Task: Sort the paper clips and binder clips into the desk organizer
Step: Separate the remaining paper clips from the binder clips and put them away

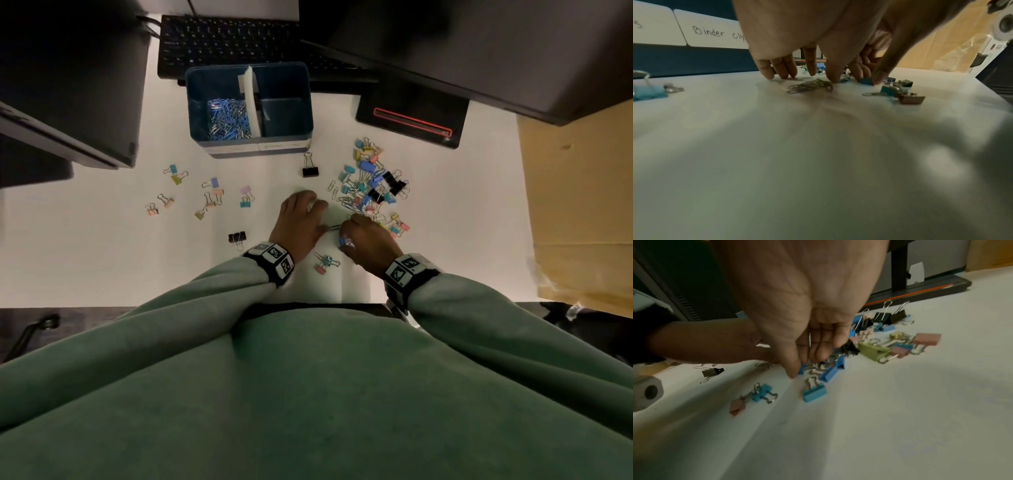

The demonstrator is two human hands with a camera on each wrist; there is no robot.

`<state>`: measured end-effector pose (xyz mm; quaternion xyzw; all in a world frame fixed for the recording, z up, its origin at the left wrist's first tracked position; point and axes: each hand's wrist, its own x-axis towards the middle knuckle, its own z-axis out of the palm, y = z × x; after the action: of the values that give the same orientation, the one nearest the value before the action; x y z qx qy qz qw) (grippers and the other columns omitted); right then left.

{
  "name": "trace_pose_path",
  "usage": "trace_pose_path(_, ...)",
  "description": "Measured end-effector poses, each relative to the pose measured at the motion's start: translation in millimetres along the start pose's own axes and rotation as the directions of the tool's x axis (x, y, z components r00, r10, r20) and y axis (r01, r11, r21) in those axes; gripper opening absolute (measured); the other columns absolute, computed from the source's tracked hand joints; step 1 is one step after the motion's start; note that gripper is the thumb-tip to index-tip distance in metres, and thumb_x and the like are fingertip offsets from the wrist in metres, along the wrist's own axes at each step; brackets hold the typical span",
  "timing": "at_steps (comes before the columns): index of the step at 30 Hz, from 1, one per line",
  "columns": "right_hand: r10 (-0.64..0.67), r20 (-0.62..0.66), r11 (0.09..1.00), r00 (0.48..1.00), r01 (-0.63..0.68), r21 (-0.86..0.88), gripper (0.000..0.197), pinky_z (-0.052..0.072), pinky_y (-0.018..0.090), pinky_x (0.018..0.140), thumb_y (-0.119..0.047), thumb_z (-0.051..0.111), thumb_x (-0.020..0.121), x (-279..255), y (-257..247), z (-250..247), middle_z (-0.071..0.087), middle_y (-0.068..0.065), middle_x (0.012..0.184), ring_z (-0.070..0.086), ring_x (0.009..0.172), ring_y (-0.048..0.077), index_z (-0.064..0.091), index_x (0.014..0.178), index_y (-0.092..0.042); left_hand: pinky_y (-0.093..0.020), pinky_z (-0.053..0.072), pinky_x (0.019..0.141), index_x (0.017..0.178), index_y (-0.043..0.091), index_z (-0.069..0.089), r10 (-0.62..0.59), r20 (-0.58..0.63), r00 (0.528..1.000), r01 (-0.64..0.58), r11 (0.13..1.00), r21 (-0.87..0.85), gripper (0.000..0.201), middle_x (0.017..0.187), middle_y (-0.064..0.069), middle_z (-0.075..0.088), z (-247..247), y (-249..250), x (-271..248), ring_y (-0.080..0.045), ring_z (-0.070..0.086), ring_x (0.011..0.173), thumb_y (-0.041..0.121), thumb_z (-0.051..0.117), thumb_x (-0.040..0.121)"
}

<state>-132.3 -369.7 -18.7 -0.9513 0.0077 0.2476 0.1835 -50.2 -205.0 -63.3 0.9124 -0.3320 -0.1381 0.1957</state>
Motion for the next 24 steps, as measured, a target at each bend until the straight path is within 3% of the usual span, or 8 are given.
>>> trace_pose_path(3, -0.023, -0.025, 0.999, 0.999, 0.022, -0.024, 0.024, 0.049, 0.036, 0.086, -0.014, 0.059, 0.089, -10, 7, -1, 0.058, 0.013, 0.116, 0.056, 0.104, 0.031, 0.060, 0.112, -0.006, -0.039, 0.040, 0.089, 0.103, 0.012, 0.057, -0.025, 0.014, 1.000, 0.024, 1.000, 0.014, 0.044, 0.113, -0.011, 0.051, 2, 14, 6, -0.030, 0.046, 0.105, 0.044, 0.071, 0.076)
trace_pose_path(5, -0.050, -0.051, 0.998, 0.997, 0.048, -0.036, 0.024, 0.047, 0.034, 0.084, -0.022, 0.065, 0.087, -15, 4, -1, 0.058, 0.011, 0.112, 0.055, 0.101, 0.028, 0.059, 0.107, -0.009, -0.038, 0.040, 0.085, 0.097, 0.010, 0.056, -0.054, 0.016, 0.998, 0.053, 0.998, 0.027, 0.040, 0.109, -0.012, 0.050, 3, 19, 10, -0.031, 0.047, 0.101, 0.040, 0.072, 0.076)
trace_pose_path(8, -0.138, -0.009, 0.989, 0.990, 0.137, -0.052, 0.039, 0.047, 0.037, 0.077, -0.038, 0.072, 0.081, -12, -10, 7, 0.058, 0.009, 0.105, 0.056, 0.091, 0.027, 0.057, 0.107, -0.012, -0.039, 0.041, 0.082, 0.093, 0.010, 0.056, -0.099, 0.007, 0.995, 0.099, 0.995, 0.008, 0.030, 0.106, -0.013, 0.050, -5, 8, 12, -0.031, 0.047, 0.098, 0.031, 0.072, 0.077)
trace_pose_path(10, -0.184, 0.017, 0.980, 0.983, 0.185, -0.069, 0.045, 0.045, 0.036, 0.072, -0.040, 0.073, 0.080, -6, -21, 14, 0.058, 0.011, 0.105, 0.057, 0.088, 0.029, 0.057, 0.110, -0.011, -0.040, 0.040, 0.082, 0.093, 0.010, 0.058, -0.088, 0.003, 0.996, 0.088, 0.996, -0.011, 0.030, 0.105, -0.013, 0.050, -11, -4, 6, -0.032, 0.047, 0.097, 0.029, 0.074, 0.075)
trace_pose_path(14, -0.168, 0.020, 0.984, 0.986, 0.169, -0.052, 0.026, 0.047, 0.038, 0.073, -0.029, 0.066, 0.087, -2, -20, 12, 0.059, 0.011, 0.102, 0.059, 0.089, 0.030, 0.062, 0.104, -0.010, -0.039, 0.043, 0.078, 0.088, 0.012, 0.059, 0.057, 0.091, 0.994, -0.062, 0.997, 0.055, 0.046, 0.102, -0.012, 0.051, -13, -9, -16, -0.032, 0.048, 0.091, 0.045, 0.079, 0.063)
trace_pose_path(18, -0.156, 0.009, 0.987, 0.988, 0.156, -0.031, 0.023, 0.053, 0.039, 0.076, -0.026, 0.069, 0.085, -10, 0, 9, 0.063, 0.012, 0.099, 0.062, 0.089, 0.032, 0.064, 0.099, -0.009, -0.040, 0.041, 0.083, 0.089, 0.015, 0.057, 0.036, 0.187, 0.982, -0.048, 0.997, 0.059, 0.053, 0.106, -0.009, 0.047, -11, -6, -25, -0.030, 0.044, 0.096, 0.054, 0.079, 0.059)
trace_pose_path(21, -0.151, -0.015, 0.988, 0.988, 0.151, -0.022, 0.021, 0.049, 0.037, 0.079, -0.023, 0.067, 0.085, -13, 13, 5, 0.061, 0.010, 0.103, 0.060, 0.094, 0.031, 0.063, 0.100, -0.009, -0.039, 0.038, 0.083, 0.088, 0.016, 0.059, 0.009, 0.141, 0.990, -0.015, 0.999, 0.045, 0.047, 0.105, -0.008, 0.049, -16, -14, -20, -0.029, 0.045, 0.096, 0.047, 0.081, 0.061)
trace_pose_path(24, -0.093, -0.123, 0.996, 0.988, 0.092, -0.012, 0.021, 0.049, 0.035, 0.078, -0.021, 0.065, 0.085, -9, 22, 0, 0.058, 0.009, 0.112, 0.059, 0.100, 0.029, 0.062, 0.103, -0.010, -0.039, 0.040, 0.080, 0.099, 0.014, 0.064, 0.033, 0.035, 0.999, -0.034, 0.999, 0.024, 0.035, 0.109, -0.010, 0.053, -21, -22, -8, -0.031, 0.048, 0.095, 0.028, 0.078, 0.069)
